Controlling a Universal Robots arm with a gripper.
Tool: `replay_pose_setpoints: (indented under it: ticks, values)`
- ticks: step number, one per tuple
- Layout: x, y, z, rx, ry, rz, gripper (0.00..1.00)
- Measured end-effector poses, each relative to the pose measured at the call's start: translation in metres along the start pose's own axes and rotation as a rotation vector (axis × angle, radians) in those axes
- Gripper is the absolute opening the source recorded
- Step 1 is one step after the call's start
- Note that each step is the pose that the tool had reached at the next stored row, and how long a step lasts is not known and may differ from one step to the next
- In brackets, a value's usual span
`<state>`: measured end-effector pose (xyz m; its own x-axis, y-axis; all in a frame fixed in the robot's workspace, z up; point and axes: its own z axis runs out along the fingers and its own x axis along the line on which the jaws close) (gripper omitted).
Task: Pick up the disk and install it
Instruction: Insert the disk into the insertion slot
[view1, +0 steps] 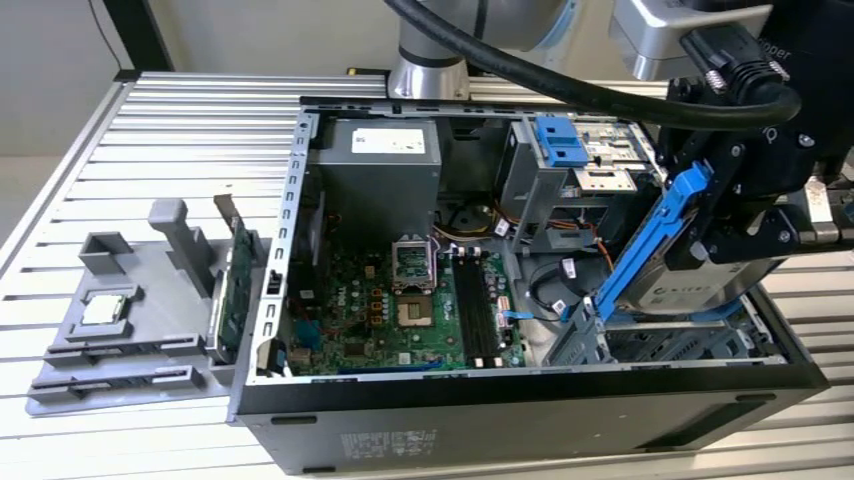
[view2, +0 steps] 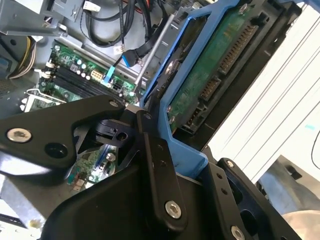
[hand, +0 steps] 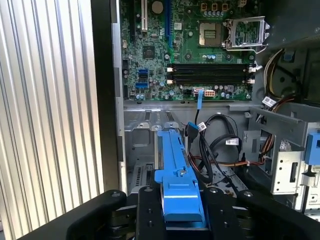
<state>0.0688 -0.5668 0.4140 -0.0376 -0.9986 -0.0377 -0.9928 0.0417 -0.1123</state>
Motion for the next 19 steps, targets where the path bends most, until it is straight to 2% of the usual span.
replay_pose_setpoints:
  ticks: [7, 9, 16, 19]
  values:
    - [0.0, -0.0005, 0.0023, -0.0003, -0.0017, 0.0, 0.0]
    - [0.0002, -0.0007, 0.0052, 0.0, -0.0036, 0.001, 0.0]
    - [0.0003, -0.0015, 0.0114, -0.0002, -0.0033, 0.001, 0.0]
    - [0.0004, -0.0012, 0.016, -0.0002, -0.0033, 0.002, 0.0]
